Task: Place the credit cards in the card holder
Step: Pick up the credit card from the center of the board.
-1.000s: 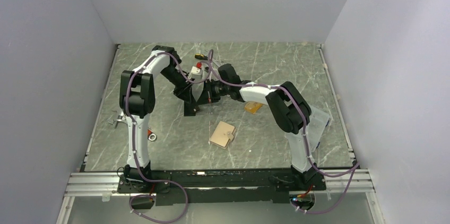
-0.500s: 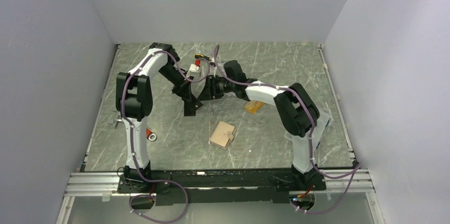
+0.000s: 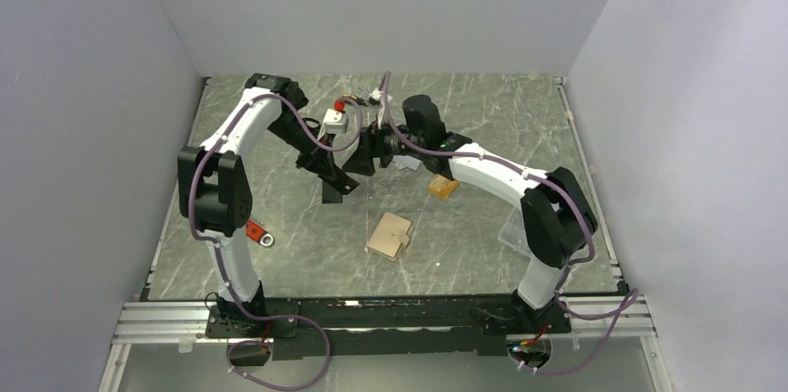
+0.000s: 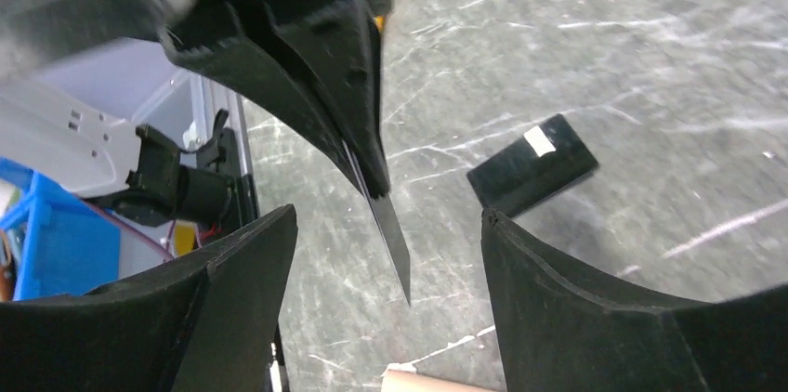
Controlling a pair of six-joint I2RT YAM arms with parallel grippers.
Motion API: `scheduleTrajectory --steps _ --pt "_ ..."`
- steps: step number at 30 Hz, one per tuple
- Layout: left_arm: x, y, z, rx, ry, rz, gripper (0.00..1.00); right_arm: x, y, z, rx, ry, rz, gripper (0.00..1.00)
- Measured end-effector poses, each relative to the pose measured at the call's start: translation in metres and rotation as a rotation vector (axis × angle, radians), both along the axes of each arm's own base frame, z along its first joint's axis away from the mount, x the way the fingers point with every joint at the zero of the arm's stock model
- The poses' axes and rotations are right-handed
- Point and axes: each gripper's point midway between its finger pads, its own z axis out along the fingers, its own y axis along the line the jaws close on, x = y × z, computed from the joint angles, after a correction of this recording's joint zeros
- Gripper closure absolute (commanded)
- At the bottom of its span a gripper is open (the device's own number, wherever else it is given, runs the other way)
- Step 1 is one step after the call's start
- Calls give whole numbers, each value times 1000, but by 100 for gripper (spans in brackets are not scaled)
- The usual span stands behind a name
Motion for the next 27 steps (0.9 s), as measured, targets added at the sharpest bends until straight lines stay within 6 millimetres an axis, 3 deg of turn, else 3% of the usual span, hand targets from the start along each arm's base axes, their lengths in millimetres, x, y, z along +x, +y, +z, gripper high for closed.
scheduleTrajectory --steps 5,11,19,23,24,26,27 --pt "-14 -8 8 -11 3 -20 100 -21 16 4 -27 -73 98 33" --pt "-19 -10 19 -26 -7 -13 100 -35 14 -2 -49 -80 170 49" --pt "-21 -11 26 -33 -4 1 100 -42 20 -7 -71 -72 220 91" --pt "-20 -10 30 -31 -1 20 98 -42 24 -5 -66 -74 228 100" --pt "-20 -9 31 -28 4 28 92 -42 24 -5 -65 -76 228 100" --pt "-18 -8 34 -23 15 49 29 -40 25 -3 -59 -86 224 100" --pt "-15 -7 37 -26 10 60 22 -39 25 -1 -54 -92 219 100"
